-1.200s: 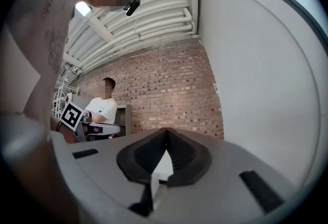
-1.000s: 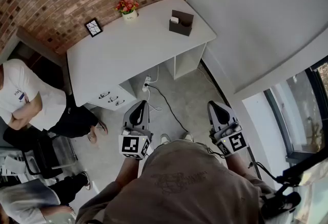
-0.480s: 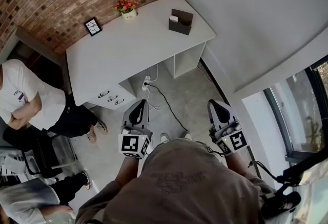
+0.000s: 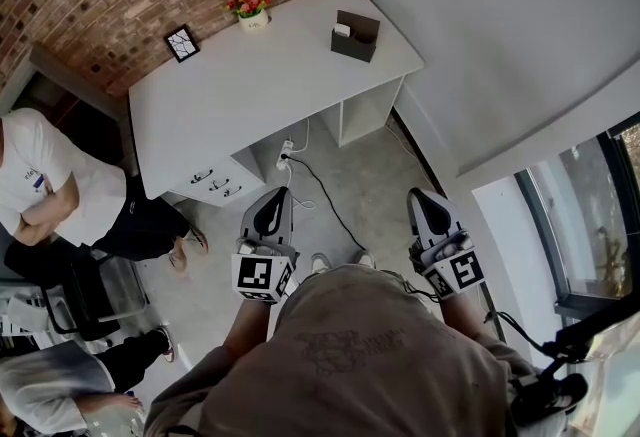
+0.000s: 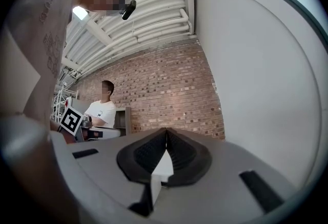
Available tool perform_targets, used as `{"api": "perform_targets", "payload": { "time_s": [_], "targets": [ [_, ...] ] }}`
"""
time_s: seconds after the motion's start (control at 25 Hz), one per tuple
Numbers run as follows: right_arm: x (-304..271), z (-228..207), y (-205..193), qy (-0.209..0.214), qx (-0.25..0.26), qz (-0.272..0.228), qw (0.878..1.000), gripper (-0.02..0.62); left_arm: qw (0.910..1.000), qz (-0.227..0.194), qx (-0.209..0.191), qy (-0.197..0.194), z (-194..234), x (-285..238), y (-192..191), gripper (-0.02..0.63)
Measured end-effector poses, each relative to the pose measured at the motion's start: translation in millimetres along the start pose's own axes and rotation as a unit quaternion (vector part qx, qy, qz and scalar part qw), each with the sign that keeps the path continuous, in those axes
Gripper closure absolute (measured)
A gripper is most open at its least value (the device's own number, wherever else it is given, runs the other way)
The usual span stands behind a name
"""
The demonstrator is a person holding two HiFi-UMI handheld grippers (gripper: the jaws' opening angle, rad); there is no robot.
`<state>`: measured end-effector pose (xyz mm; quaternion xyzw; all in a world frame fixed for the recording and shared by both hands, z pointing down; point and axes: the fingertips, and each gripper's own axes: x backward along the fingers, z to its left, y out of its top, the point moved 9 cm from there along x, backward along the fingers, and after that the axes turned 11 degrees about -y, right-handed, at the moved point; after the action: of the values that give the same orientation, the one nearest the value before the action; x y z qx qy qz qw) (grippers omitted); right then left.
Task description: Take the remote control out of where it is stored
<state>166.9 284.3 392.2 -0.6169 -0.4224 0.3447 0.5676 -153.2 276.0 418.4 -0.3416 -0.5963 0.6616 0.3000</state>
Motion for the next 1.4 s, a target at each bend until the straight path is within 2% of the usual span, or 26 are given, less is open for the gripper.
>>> {"api": "perform_targets", "payload": {
  "time_s": [0.44,0.56,0.8,1.4],
  "targets": [
    [0.4,-0.6,-1.5,-0.001,0.014,0.001,1.0,0.581,1.0,-0.004,0.002,-0.005,-2.7,-1.7,-1.5,0.595],
    [0.8,2.3,-2.6,0.007,0.004,0.01,1.0,0.581,1.0,-0.003,0.001,-0.004,-3.2,-0.9,-1.3,0.595],
    [-3.1,7.5,0.5,0.018,0.017,-0.002,1.0,0.581,1.0,0.0,-0.001,0.002,0.3,3.1,-1.2,0.595],
    [-9.0,17.4,-11.9,0.012,0.014,0.031,0.999,0.581,0.9999,0.008,0.001,0.01,21.6,9.1,-4.4,0.595]
  ]
}}
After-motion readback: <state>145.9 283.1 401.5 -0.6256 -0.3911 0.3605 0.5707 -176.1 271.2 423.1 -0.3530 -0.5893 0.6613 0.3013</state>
